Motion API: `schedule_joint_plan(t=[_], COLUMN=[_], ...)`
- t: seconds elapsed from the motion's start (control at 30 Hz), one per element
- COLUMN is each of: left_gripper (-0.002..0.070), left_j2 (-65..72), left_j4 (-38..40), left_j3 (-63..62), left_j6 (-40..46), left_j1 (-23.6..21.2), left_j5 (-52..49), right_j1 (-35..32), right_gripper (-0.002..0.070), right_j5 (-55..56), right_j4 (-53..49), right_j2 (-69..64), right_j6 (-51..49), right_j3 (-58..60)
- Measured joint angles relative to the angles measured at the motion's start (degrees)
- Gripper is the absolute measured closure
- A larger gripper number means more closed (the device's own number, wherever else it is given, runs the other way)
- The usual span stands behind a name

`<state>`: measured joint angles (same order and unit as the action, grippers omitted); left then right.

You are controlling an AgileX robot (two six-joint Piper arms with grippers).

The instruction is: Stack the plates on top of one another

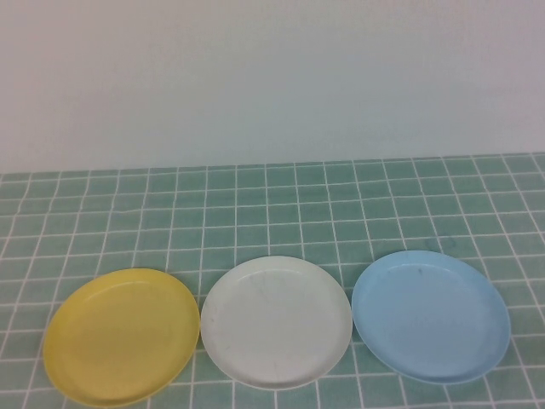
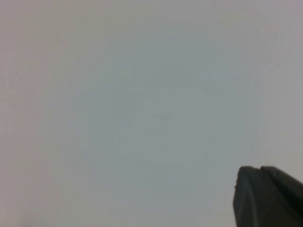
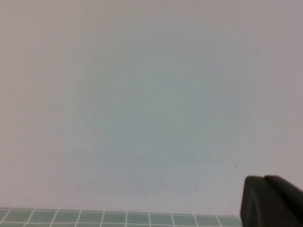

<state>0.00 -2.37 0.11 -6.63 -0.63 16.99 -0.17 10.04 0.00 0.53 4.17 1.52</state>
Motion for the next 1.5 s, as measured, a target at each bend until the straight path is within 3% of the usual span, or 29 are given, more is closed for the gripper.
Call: schedule_joint_plan(t=[0.17,0.23,0.43,0.63,0.73,0.9,1.07,1.3,1.5], left_gripper=[0.0676,0.0676,0.0676,0.0676,0.0676,0.0676,0.0676,0.0676,0.0676], left_j2=[-0.08,-0.08,0.33,11.10,17.90,28.28,40.91,60.23,70.85], left_j4=[0.00,0.08,-1.82,-1.65,-1.48,-2.54,2.37,5.90,6.13], left_j3=[0.00,-0.52,-14.21,-24.25,-26.08,-26.56,-32.79,-43.58,-50.83], left_j6=[-2.26,-6.27,-8.88,-7.46,-7.24,-7.24,-6.56,1.84,3.65], left_j1=[0.00,0.00,0.00,0.00,0.00,0.00,0.00,0.00,0.00], left_j5=[10.06,7.48,-27.62,-45.56,-46.21,-37.18,-46.32,-59.64,-61.15], right_j1=[0.00,0.00,0.00,0.00,-0.04,-0.04,-0.04,-0.04,-0.04], right_gripper=[0.0678,0.0678,0.0678,0.0678,0.0678,0.0678,0.0678,0.0678,0.0678], right_j5=[0.47,0.86,-3.38,-23.84,-34.16,-44.31,-43.26,-40.48,-40.48], right_j4=[0.00,0.00,0.00,0.00,2.18,5.76,7.61,7.70,7.58], right_j2=[0.00,0.00,0.00,-3.60,-8.89,-18.80,-25.03,-27.06,-27.06], right_j6=[0.48,0.48,2.82,6.62,6.85,7.47,7.59,7.59,7.59], right_j3=[0.00,0.00,-3.79,-14.86,-19.03,-22.99,-24.03,-24.03,-24.03])
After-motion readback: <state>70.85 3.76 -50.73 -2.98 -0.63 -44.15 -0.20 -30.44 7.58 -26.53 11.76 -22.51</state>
